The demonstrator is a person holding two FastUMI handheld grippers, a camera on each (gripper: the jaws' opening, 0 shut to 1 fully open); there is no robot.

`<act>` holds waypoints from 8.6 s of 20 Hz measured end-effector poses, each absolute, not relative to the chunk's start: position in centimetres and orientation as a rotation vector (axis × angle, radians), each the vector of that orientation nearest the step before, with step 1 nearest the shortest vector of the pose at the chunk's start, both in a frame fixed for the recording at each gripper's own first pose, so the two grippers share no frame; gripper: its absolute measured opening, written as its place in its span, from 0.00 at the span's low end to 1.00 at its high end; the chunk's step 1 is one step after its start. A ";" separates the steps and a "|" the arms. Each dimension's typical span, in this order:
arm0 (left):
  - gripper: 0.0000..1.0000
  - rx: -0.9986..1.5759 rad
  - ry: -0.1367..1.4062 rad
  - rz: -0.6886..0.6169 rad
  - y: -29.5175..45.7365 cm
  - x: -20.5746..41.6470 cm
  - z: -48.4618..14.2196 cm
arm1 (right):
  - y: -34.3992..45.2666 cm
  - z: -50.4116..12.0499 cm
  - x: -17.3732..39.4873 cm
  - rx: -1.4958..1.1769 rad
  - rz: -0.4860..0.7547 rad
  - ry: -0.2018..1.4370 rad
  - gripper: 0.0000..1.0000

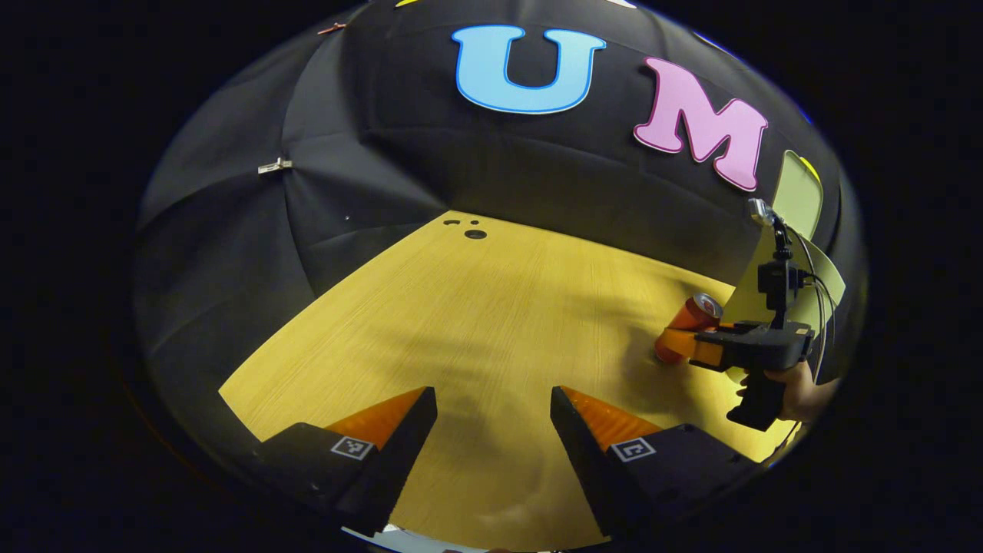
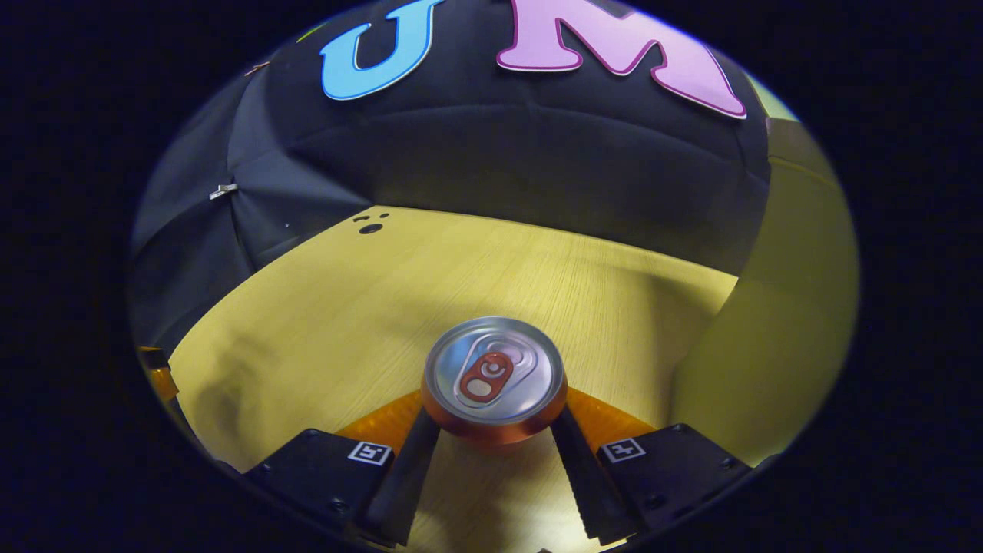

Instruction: Press the lid of the desktop garbage bin to open it, pick up the crumpled paper on the desktop and throw it into the bin, then pick up the pop can on the desktop and drop it into the bin, and finally close the garbage bin lid.

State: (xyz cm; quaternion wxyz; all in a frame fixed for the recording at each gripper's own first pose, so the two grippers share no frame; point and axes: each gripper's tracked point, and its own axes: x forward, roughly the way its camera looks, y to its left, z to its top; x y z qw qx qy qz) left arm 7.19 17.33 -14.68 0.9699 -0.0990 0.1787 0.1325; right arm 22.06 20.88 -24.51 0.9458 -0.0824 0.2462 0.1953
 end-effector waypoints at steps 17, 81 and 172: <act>0.96 -0.175 0.332 0.203 14.8 5.9 -12.8 | 19.0 -9.6 16.7 -0.171 0.431 0.367 0.83; 0.96 -0.086 0.345 0.158 2.7 6.6 -11.9 | -5.0 13.0 23.0 -0.070 0.136 -0.026 0.98; 0.96 0.017 0.094 -0.076 1.0 10.7 -2.5 | -1.8 3.3 10.9 -0.069 0.016 0.040 0.98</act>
